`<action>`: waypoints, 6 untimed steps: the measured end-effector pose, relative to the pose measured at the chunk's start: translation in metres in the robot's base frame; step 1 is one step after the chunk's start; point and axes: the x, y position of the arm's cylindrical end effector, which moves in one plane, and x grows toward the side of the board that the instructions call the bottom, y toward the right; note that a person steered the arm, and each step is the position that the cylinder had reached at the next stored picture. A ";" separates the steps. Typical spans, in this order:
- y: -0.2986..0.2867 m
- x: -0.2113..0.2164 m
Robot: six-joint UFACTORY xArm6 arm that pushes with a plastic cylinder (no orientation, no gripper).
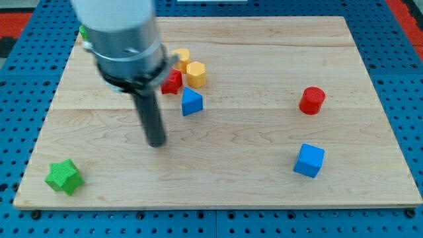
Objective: Point at the blue cube
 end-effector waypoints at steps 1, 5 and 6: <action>0.050 -0.023; 0.196 -0.006; 0.289 -0.034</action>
